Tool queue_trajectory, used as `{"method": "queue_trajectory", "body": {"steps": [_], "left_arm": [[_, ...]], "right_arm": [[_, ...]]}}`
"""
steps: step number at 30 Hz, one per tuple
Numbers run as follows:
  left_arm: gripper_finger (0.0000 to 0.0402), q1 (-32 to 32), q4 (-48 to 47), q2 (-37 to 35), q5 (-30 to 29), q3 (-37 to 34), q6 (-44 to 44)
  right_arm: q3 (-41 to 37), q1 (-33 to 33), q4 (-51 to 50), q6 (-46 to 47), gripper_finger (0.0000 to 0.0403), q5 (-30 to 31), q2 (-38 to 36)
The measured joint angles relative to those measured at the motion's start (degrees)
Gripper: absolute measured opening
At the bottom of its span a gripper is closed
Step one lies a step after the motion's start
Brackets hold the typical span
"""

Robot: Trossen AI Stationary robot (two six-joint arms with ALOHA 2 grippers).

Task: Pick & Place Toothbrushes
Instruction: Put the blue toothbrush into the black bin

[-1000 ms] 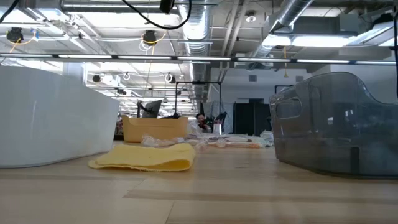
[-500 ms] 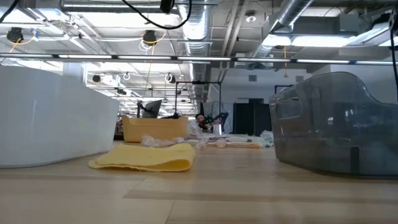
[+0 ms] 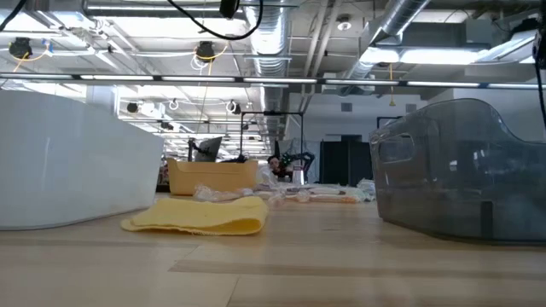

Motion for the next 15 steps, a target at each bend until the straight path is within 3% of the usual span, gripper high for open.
{"method": "queue_trajectory", "body": {"steps": [15], "left_arm": [[0.0108,0.1,0.0,0.0,0.0,0.0,0.5]], "right_arm": [[0.0,-15.9,7.7,-10.5,0.0120,2.7,-1.4]]}}
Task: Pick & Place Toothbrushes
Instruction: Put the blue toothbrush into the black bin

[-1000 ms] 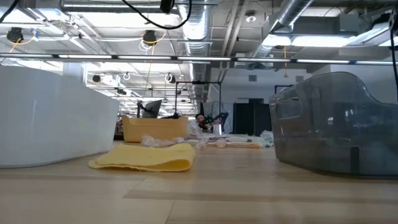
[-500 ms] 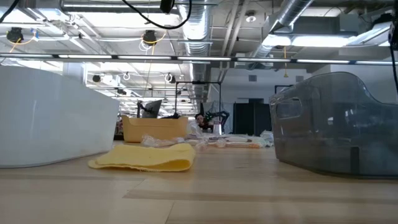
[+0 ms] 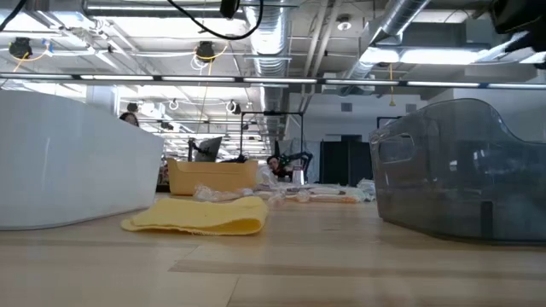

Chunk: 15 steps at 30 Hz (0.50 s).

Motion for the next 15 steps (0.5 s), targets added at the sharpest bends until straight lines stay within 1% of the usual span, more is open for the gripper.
{"method": "queue_trajectory", "body": {"steps": [6,10,15], "left_arm": [[0.0108,0.3,0.0,0.0,0.0,0.0,2.4],[0.0108,1.2,0.0,0.0,0.4,0.0,4.3],[0.0108,3.4,-0.1,0.0,4.1,0.0,6.4]], "right_arm": [[0.0,-7.7,4.9,-7.0,0.0120,0.0,0.0],[0.0,-12.4,7.0,-9.8,0.0120,-0.1,0.0],[0.0,-18.7,7.6,-11.3,0.0120,-1.7,0.0]]}}
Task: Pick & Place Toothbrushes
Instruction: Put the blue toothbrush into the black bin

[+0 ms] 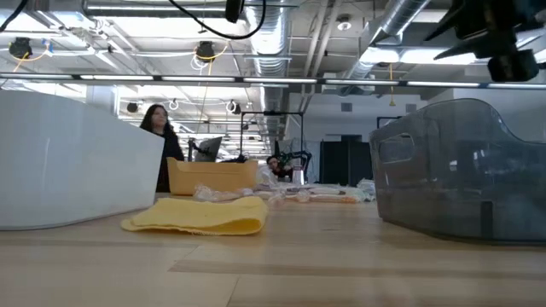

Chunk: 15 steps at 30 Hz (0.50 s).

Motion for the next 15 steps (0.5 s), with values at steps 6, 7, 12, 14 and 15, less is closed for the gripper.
{"method": "queue_trajectory", "body": {"steps": [6,7,12,14,15], "left_arm": [[0.0108,3.8,0.0,0.0,6.7,0.0,2.4],[0.0108,4.5,-0.1,0.0,7.9,0.0,2.8],[0.0108,8.5,-0.1,0.0,15.6,0.0,4.0],[0.0108,9.9,-0.1,0.0,18.7,0.0,4.1],[0.0108,10.5,-0.1,0.0,20.0,0.0,4.1]], "right_arm": [[0.0,-7.7,0.0,-2.3,0.0120,-1.8,0.1],[0.0,-8.9,0.0,-2.5,0.0120,-1.8,0.1],[0.0,-15.7,0.0,-4.0,0.0120,-1.9,0.1],[0.0,-18.5,0.0,-4.9,0.0120,-1.9,0.1],[0.0,-19.9,0.1,-5.3,0.0120,-1.9,0.1]]}}
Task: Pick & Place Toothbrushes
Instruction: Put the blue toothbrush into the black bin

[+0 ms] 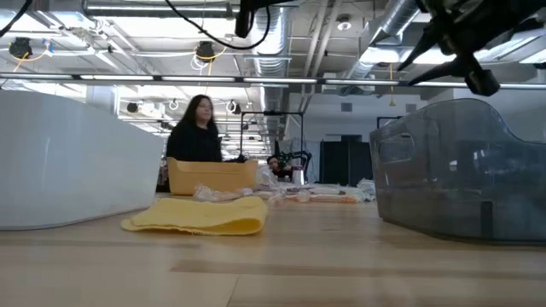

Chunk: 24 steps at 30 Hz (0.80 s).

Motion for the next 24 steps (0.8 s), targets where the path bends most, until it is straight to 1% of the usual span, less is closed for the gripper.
{"method": "queue_trajectory", "body": {"steps": [4,9,16,24], "left_arm": [[0.0108,1.6,-0.1,0.0,3.7,0.0,0.0],[0.0108,1.8,-0.2,0.0,4.0,0.0,3.8],[0.0108,1.5,-0.2,0.0,4.1,0.0,4.7],[0.0108,1.5,-0.3,0.0,4.1,0.0,6.0]], "right_arm": [[0.0,-4.9,0.0,0.0,0.0120,0.0,0.0],[0.0,-9.9,0.3,-1.6,0.0120,0.4,0.0],[0.0,-16.0,2.8,-2.6,0.0120,0.4,0.0],[0.0,-23.6,2.2,-1.9,0.0120,0.4,0.1]]}}
